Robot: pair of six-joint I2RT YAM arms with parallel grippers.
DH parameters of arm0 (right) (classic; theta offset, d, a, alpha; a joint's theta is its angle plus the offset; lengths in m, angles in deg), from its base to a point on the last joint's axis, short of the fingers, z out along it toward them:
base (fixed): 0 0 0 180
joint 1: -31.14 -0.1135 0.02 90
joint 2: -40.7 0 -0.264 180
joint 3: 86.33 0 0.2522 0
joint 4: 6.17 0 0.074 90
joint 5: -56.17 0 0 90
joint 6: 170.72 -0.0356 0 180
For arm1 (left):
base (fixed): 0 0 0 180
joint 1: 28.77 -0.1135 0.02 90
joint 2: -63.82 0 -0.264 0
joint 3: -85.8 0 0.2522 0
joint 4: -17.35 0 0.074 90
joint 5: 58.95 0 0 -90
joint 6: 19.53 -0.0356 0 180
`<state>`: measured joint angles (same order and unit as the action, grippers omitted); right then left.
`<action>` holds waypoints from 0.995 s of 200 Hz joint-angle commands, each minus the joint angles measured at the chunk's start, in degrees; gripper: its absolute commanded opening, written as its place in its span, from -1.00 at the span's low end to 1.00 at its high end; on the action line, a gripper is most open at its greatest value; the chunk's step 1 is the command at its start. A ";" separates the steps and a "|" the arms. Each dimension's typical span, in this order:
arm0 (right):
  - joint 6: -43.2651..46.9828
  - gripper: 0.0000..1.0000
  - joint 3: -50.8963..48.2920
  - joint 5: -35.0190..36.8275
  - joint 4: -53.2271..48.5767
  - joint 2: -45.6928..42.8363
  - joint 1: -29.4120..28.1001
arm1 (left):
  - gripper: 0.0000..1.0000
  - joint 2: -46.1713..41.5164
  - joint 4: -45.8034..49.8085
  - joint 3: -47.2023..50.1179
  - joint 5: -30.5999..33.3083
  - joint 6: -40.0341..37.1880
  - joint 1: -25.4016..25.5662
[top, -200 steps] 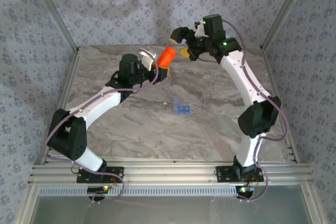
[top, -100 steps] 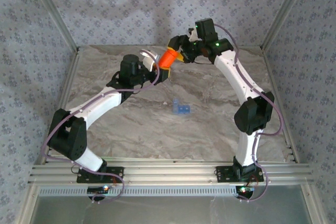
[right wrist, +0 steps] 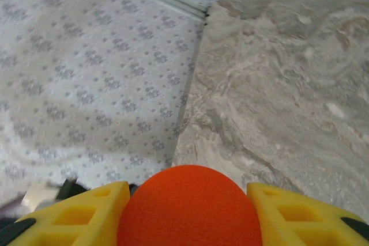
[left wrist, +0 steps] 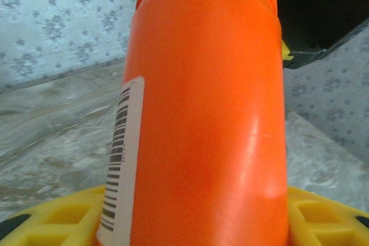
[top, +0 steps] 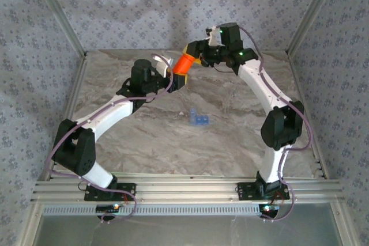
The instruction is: Sort the pills into containers
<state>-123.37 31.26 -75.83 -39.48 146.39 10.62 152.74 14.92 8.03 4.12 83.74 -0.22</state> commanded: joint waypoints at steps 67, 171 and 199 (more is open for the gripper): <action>-1.18 0.76 -2.96 1.26 6.60 -5.78 5.25 | -1.00 -1.36 -5.48 -2.00 -4.00 3.44 -1.05; -13.37 0.82 0.29 7.36 -1.57 -2.46 0.74 | -1.00 -0.96 0.35 -2.92 -1.54 -5.06 -0.48; -13.01 0.81 2.02 7.58 -2.15 -0.89 -0.76 | -1.00 -0.90 0.39 -3.07 -1.44 -5.27 -0.19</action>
<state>-135.63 30.25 -69.10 -39.57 143.90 10.82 152.74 16.43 7.79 2.37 79.94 -0.92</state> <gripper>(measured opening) 0.908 0.535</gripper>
